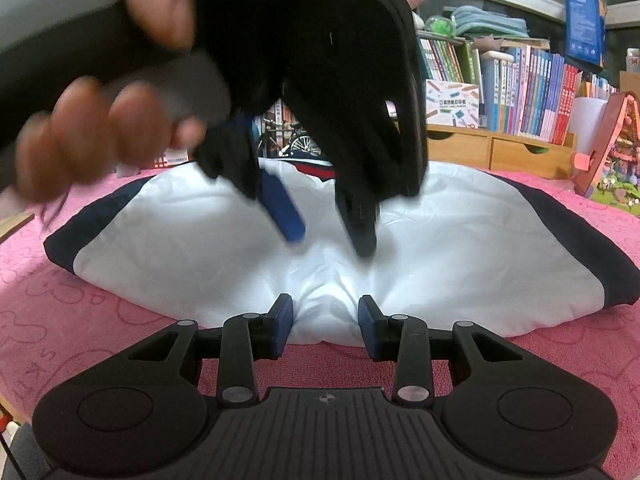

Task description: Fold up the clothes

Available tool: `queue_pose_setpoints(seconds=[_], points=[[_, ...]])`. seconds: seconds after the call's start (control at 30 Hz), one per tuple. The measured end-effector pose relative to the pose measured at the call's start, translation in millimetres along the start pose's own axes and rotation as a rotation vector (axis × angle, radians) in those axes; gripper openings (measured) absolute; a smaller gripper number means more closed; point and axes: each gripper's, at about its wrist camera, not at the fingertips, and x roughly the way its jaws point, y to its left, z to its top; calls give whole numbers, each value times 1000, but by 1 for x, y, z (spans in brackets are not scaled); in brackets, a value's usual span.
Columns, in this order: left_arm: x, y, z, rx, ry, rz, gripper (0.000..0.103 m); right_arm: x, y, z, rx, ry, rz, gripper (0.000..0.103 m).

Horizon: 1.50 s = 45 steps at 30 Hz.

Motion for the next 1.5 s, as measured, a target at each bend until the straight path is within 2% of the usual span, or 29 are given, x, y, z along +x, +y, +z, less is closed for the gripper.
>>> queue_pose_setpoints(seconds=[0.1,0.4,0.53,0.6,0.7,0.77,0.83,1.0,1.13,1.23,1.43,1.5], points=[[14,0,5,14,-18,40,45,1,1,0,-3,0,-3,37],[57,35,77,-104,-140,140,44,0,4,-1,-16,-10,-11,37],[78,59,116,-242,-190,163,44,0,2,-1,-17,-12,-5,37],[79,60,123,-266,-165,178,44,0,1,-1,-16,-12,-3,37],[70,53,116,-213,-176,200,43,-1,1,-2,-13,-11,0,37],[57,54,103,-241,-173,170,42,-1,1,-2,-12,-12,1,37],[37,53,84,-246,-169,110,41,-2,1,-2,-10,-13,1,37],[-10,25,32,-132,-160,40,38,-1,0,-1,-8,-14,0,37],[-18,4,1,-70,-85,-10,38,-2,0,-2,-10,-15,-1,37],[-7,0,-8,-72,-34,-5,38,-2,0,-2,-13,-16,-1,37],[5,2,-1,-61,-56,10,37,-3,1,-4,-17,-19,-3,37],[16,11,17,-95,-70,28,34,-3,0,-4,-20,-20,-4,37]])
